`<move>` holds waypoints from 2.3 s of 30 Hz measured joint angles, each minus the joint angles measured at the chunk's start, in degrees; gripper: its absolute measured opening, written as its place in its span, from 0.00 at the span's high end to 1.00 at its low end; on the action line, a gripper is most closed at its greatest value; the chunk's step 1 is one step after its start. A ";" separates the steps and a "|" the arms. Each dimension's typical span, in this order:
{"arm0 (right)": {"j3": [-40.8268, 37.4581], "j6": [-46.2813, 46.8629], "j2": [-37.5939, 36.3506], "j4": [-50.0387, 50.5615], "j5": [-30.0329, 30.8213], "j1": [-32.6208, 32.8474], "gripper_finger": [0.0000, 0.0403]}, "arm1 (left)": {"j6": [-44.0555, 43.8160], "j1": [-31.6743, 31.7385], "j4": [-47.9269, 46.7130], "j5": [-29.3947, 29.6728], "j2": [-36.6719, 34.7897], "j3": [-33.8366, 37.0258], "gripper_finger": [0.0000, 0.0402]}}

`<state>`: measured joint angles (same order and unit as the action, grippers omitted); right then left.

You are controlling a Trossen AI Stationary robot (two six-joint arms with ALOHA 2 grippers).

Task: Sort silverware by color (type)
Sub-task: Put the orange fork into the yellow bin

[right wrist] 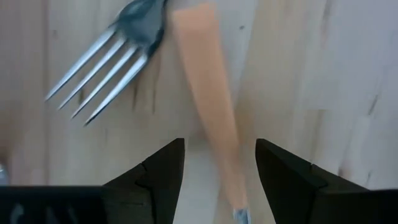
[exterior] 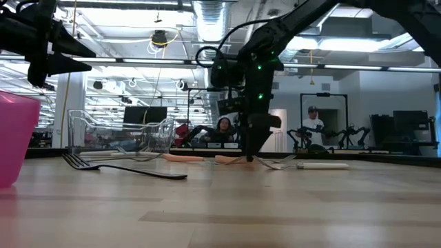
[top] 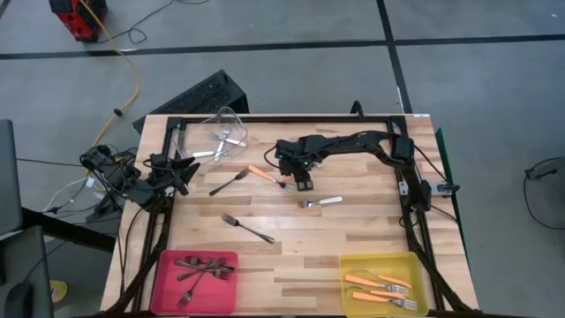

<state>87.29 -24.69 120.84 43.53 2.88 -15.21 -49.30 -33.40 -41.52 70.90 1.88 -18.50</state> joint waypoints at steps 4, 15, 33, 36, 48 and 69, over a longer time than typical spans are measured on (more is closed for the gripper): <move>0.12 -0.32 0.48 0.37 -0.07 0.18 0.45 | 0.02 -0.01 -0.02 -0.03 -0.01 0.00 0.56; 0.09 1.39 1.00 1.12 -1.60 0.06 0.67 | 0.00 -0.01 -0.04 -0.07 0.00 0.00 0.56; 0.08 6.69 -0.39 1.86 -0.71 -0.01 0.81 | 0.02 0.01 -0.02 -0.03 0.02 0.00 0.56; 2.32 6.88 -0.99 3.74 -0.27 -0.11 0.81 | 0.02 0.01 -0.02 -0.03 0.02 0.00 0.56; 16.91 6.69 -1.15 13.26 1.77 0.15 0.81 | 0.02 -0.01 -0.02 -0.03 0.02 -0.02 0.56; 41.05 14.01 -1.25 27.62 1.79 15.73 0.80 | 0.02 0.01 -0.02 -0.01 0.01 -0.02 0.56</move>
<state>128.34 -10.68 119.59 71.15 4.67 0.52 -49.28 -33.39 -41.54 70.89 1.89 -18.52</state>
